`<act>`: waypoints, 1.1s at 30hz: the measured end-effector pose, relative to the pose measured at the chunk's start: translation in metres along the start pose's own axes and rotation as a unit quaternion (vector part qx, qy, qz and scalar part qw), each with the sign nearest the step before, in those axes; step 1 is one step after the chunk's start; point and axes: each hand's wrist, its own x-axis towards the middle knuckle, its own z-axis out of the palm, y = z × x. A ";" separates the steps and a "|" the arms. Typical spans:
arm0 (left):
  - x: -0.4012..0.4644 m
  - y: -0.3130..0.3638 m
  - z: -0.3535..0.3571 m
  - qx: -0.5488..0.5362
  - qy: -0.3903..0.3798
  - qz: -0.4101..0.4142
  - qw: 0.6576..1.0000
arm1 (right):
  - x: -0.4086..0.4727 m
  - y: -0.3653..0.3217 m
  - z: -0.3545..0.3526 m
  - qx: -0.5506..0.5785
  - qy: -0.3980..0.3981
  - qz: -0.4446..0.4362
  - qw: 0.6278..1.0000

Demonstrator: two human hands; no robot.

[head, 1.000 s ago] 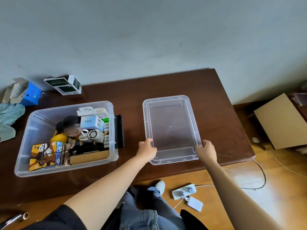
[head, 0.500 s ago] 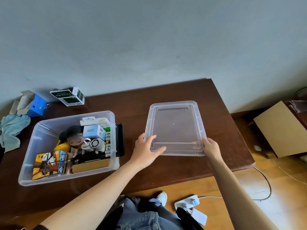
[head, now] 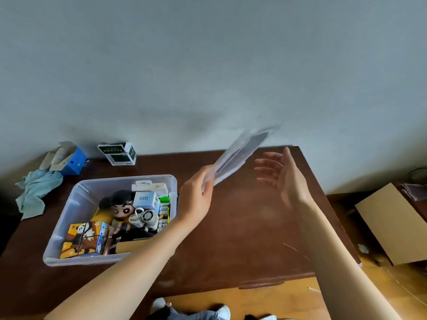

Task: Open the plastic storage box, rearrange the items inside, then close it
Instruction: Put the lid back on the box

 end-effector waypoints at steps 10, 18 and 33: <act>-0.012 -0.052 -0.110 -0.329 0.014 -0.312 0.891 | 0.015 0.062 0.063 -0.377 0.181 -0.013 0.908; -0.038 -0.122 -0.209 -0.358 0.061 -0.384 0.849 | 0.009 0.094 0.142 -0.334 0.103 0.015 0.937; -0.083 -0.225 -0.282 0.150 0.027 -0.306 0.940 | -0.030 0.167 0.207 -0.431 0.073 -0.004 0.899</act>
